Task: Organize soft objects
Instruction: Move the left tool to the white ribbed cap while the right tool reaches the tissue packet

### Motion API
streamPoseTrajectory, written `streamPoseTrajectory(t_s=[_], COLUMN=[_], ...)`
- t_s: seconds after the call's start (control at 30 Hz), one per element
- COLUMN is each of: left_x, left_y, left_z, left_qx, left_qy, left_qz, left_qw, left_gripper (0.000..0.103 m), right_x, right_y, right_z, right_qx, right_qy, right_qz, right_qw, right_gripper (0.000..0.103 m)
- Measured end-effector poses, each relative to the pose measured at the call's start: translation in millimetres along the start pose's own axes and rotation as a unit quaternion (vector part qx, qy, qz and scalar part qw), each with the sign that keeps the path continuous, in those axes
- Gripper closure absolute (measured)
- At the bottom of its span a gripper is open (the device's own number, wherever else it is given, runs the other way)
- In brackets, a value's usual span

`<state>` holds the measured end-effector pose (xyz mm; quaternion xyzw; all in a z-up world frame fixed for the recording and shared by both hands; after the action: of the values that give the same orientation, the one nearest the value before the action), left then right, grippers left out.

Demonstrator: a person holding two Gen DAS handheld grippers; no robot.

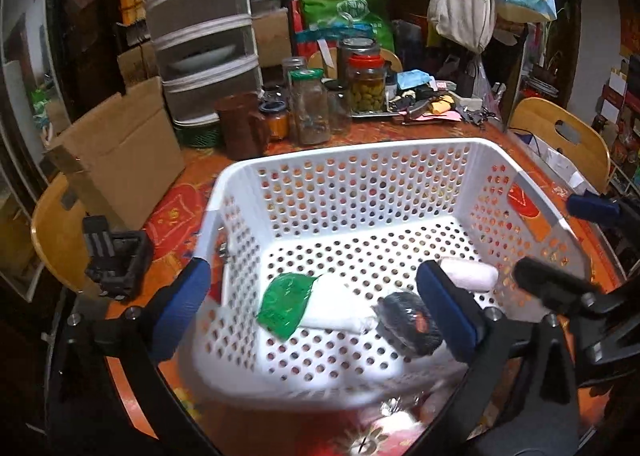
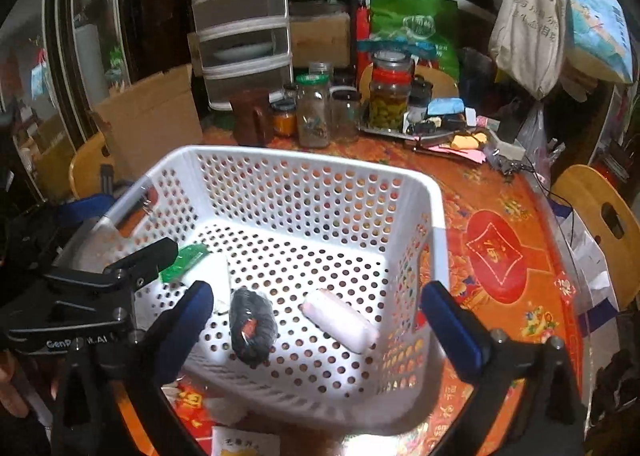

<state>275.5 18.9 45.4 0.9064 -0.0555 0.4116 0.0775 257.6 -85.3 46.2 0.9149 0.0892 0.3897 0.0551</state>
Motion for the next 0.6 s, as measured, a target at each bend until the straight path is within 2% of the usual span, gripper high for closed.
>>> streamPoseTrajectory(t_s=[0.13,0.4,0.5,0.6], left_x=[-16,-67,-94,-123], left_y=[6,24,21,17], left_z=[-30,-89,-89,-67], left_qx=[0.014,0.001,-0.014,-0.023], left_qy=[0.015,0.040,0.032,0.003], left_qz=[0.004,0.011,-0.005,-0.020], left_qw=[0.9998,0.9991,0.9994,0.9995], left_gripper=[0.001,0.000,0.000,0.000], right_x=[-10,-46,-75,-106], right_y=[3,14,20,17], right_z=[-21,-61,-70,-63], right_qx=[-0.013,-0.010,0.002,0.007], right_qy=[0.026,0.058,0.056,0.029], right_qz=[-0.001,0.016,0.032,0.044], right_qw=[1.000,0.998,0.998,0.999], right_gripper=[0.000,0.000,0.000,0.000])
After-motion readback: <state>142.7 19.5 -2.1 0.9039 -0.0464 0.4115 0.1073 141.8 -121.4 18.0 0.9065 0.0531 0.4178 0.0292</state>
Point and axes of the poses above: each gripper's, at about its wrist camera, not at the fingertips, and z roughly the way its jaws point, y to its right, x to its top, the point moved 2 cm from there along z, roughly the way its jaws point, and after that the axes turned 15 degrees about -x, right-handed, at the moved point
